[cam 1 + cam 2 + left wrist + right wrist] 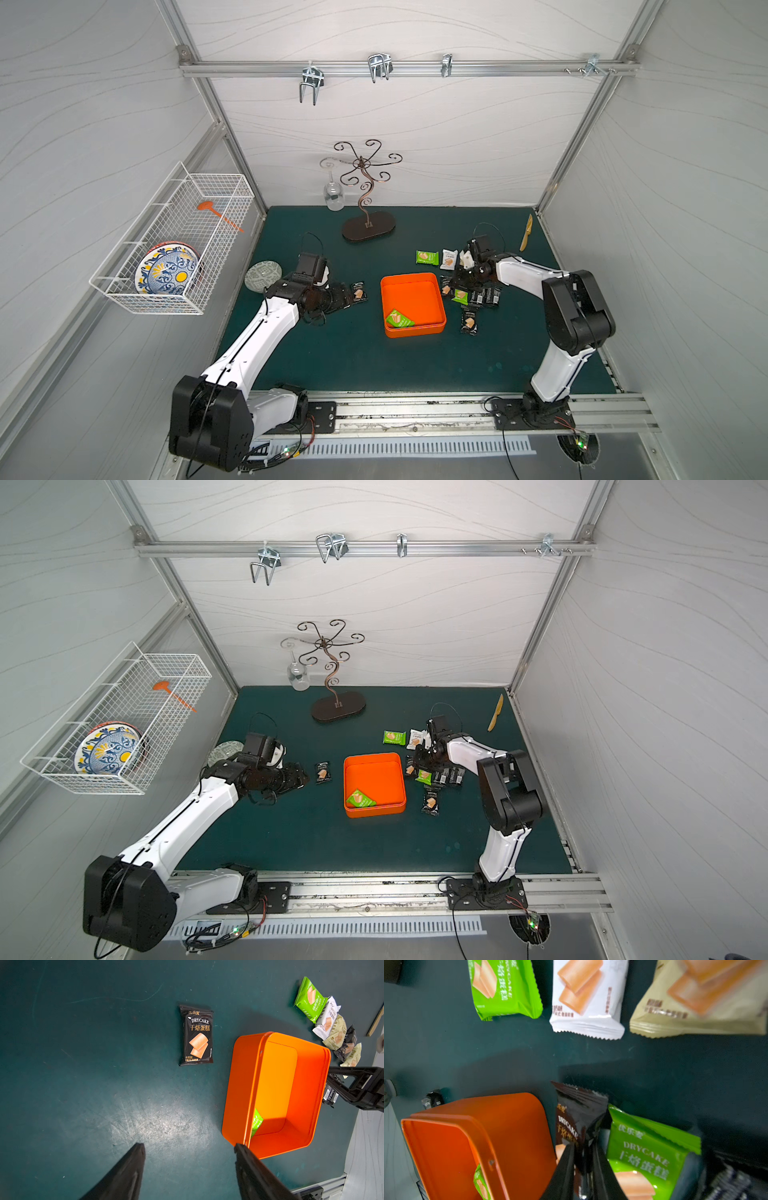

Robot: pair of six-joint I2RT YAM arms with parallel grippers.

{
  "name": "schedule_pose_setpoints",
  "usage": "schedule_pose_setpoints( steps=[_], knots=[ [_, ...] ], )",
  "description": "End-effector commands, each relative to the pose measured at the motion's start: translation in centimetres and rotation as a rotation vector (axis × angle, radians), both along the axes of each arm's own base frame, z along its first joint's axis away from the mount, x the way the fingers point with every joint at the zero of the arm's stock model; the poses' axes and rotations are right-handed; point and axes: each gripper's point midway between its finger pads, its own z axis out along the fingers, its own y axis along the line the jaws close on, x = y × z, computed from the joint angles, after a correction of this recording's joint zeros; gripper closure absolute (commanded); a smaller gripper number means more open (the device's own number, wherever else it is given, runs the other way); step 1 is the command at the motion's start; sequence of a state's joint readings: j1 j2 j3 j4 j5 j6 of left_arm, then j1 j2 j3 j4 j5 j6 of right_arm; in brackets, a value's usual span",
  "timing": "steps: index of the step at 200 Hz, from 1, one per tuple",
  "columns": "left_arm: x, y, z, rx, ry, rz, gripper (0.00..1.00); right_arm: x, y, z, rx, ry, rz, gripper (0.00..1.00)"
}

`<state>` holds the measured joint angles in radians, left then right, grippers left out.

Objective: Take the cookies out of the storage box
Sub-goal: Place the cookie at the center of the board.

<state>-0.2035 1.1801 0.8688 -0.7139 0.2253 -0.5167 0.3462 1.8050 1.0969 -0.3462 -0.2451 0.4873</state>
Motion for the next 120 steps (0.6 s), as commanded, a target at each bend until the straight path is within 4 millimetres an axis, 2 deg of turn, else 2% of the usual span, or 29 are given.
schedule_pose_setpoints(
  steps=[1, 9, 23, 31, 53, 87, 120],
  knots=[
    [0.8, -0.1, 1.7, -0.006, -0.037, -0.003, 0.28, 0.9, 0.5, 0.5, 0.010, -0.017, -0.006, 0.73],
    [0.8, -0.1, 1.7, -0.003, -0.039, -0.003, 0.28, 0.9, 0.3, 0.6, 0.000, -0.018, -0.008, 0.68],
    [0.9, -0.1, 1.6, -0.003, -0.038, -0.002, 0.28, 0.8, -0.2, 1.1, -0.025, -0.029, -0.013, 0.54],
    [0.9, -0.1, 1.6, -0.004, -0.038, -0.001, 0.28, 0.8, -0.5, 1.6, -0.037, -0.037, -0.017, 0.51],
    [1.0, -0.3, 1.6, -0.018, -0.042, 0.001, 0.28, 0.4, -0.6, 3.6, -0.062, -0.081, 0.001, 0.49],
    [1.1, -0.5, 1.5, -0.035, -0.043, 0.003, 0.28, -1.4, -0.4, 6.4, -0.137, -0.145, 0.045, 0.46],
    [0.9, -0.9, 1.1, -0.048, -0.036, -0.003, 0.28, -3.6, 1.6, 8.4, -0.071, -0.163, 0.095, 0.44]
  ],
)
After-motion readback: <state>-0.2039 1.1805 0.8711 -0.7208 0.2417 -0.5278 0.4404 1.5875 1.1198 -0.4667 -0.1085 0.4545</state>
